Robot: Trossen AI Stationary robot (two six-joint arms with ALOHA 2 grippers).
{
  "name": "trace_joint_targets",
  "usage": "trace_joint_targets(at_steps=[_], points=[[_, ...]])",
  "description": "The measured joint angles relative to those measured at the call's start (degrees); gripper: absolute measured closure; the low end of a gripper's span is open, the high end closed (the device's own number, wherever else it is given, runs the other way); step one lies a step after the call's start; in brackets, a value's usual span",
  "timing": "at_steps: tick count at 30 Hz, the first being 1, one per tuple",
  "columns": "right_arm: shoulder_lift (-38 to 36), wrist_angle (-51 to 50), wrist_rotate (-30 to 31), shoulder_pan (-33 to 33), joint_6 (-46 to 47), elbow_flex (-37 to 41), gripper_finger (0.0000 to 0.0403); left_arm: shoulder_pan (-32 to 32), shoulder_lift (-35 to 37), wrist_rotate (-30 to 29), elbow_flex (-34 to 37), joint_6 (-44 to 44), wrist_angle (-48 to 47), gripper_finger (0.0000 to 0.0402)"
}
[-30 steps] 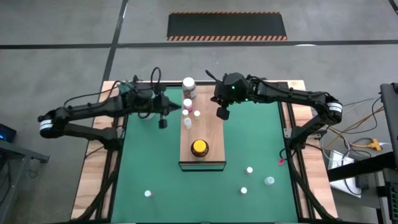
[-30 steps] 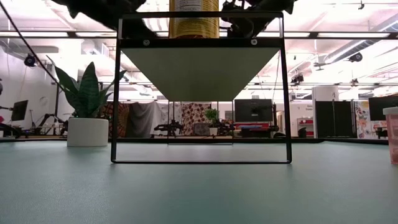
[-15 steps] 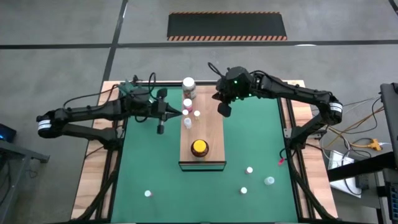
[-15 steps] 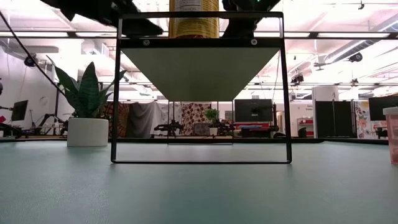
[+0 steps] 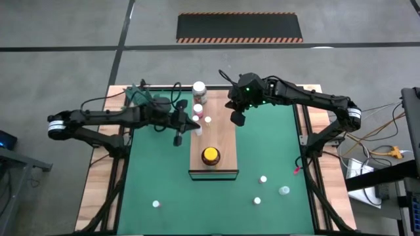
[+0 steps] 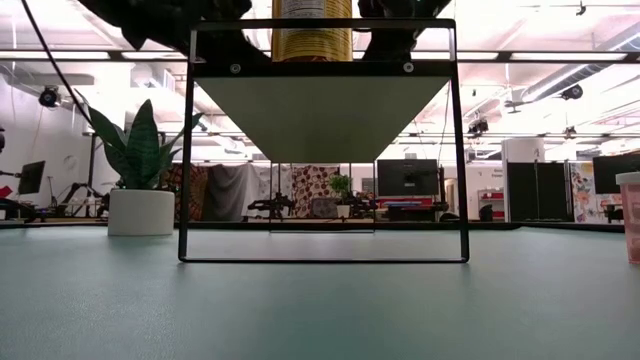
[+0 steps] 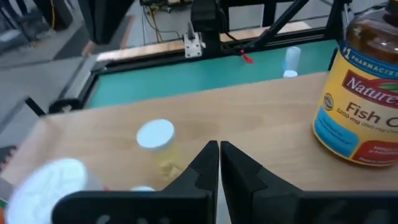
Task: Pick and place medicine bottles onto shelf by color
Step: Adjust the pill bottles on the shelf
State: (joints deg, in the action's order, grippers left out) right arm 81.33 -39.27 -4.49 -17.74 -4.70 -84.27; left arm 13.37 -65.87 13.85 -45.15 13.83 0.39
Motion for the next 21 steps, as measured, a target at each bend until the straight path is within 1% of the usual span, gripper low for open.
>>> trace_joint_targets(at_steps=[5, 11, 21], points=[[0.0, 0.0, 0.0, 0.0, -0.4, 0.0, 0.0394, -0.5, -0.5, 0.0, 0.2, -3.0, -1.0, 0.0401], [0.0, 0.0, 0.0, 0.0, -0.4, 0.0, 0.0394, -2.3, 0.0, 0.9, 0.1, -3.4, -1.6, 0.0401], [-0.1, -0.8, 0.1, 0.0, -0.1, 0.0, 0.0394, -2.3, 1.4, 0.4, 0.1, -2.4, -1.5, 0.0401]])
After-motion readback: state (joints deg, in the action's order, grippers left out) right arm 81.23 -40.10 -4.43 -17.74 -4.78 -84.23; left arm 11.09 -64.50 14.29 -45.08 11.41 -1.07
